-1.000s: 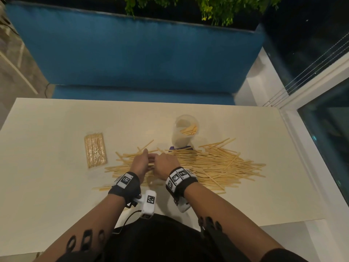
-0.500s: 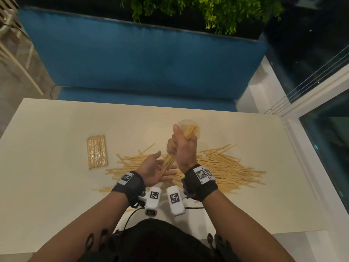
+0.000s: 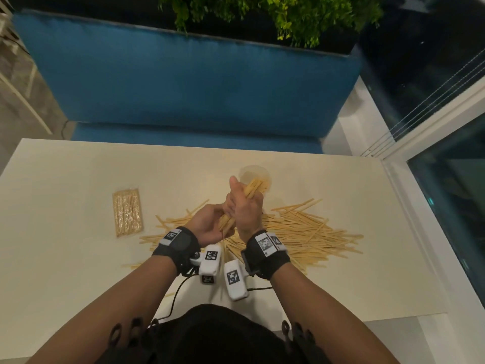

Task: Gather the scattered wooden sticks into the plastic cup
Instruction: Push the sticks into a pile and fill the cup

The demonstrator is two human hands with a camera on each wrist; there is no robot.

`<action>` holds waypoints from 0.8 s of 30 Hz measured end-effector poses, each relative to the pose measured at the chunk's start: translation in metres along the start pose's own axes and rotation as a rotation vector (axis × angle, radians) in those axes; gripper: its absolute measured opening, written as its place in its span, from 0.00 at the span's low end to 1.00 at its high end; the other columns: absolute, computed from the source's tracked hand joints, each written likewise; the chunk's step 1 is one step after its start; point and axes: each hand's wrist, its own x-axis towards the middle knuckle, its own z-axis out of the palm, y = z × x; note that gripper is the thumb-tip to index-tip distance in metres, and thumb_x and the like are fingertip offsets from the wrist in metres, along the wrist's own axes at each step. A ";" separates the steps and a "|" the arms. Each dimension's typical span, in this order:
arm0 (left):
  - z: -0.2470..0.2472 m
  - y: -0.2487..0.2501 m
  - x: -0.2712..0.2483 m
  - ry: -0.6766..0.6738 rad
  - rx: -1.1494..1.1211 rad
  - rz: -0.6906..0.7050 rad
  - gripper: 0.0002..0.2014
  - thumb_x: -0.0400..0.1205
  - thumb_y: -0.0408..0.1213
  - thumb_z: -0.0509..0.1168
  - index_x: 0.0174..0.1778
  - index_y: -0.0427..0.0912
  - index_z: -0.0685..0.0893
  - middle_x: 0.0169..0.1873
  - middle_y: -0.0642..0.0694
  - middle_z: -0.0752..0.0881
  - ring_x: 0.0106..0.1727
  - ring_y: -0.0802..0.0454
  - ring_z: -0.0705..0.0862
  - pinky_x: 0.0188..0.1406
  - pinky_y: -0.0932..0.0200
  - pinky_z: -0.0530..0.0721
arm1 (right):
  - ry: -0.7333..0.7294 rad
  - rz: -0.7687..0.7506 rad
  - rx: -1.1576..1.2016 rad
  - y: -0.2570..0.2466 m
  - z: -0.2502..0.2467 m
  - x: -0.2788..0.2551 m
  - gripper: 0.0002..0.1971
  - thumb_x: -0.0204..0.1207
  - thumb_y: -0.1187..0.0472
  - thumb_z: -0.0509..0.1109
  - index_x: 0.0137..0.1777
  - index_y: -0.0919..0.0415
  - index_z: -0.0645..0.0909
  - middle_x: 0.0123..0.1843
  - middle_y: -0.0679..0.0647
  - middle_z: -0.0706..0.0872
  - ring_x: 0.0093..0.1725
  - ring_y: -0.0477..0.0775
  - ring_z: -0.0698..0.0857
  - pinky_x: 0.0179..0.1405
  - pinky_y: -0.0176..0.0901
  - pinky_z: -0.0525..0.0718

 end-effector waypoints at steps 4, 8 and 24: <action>0.001 0.002 -0.003 -0.104 0.062 -0.022 0.18 0.89 0.48 0.58 0.61 0.37 0.85 0.46 0.39 0.83 0.44 0.44 0.83 0.42 0.50 0.82 | 0.051 0.043 -0.044 0.004 0.004 0.003 0.25 0.89 0.55 0.67 0.27 0.58 0.69 0.19 0.53 0.64 0.19 0.50 0.61 0.22 0.42 0.60; -0.018 -0.007 -0.001 -0.143 0.058 -0.104 0.32 0.84 0.67 0.60 0.61 0.38 0.81 0.46 0.39 0.78 0.39 0.44 0.77 0.33 0.53 0.74 | 0.097 0.053 -0.009 -0.003 0.006 0.012 0.27 0.89 0.56 0.66 0.26 0.55 0.67 0.19 0.51 0.64 0.18 0.50 0.61 0.21 0.39 0.60; 0.012 0.031 -0.019 0.330 0.015 0.397 0.11 0.83 0.30 0.65 0.58 0.29 0.87 0.44 0.38 0.85 0.44 0.45 0.82 0.43 0.52 0.82 | -0.364 0.187 -0.856 0.041 -0.026 0.004 0.10 0.70 0.49 0.74 0.44 0.55 0.87 0.35 0.50 0.89 0.32 0.51 0.85 0.37 0.52 0.88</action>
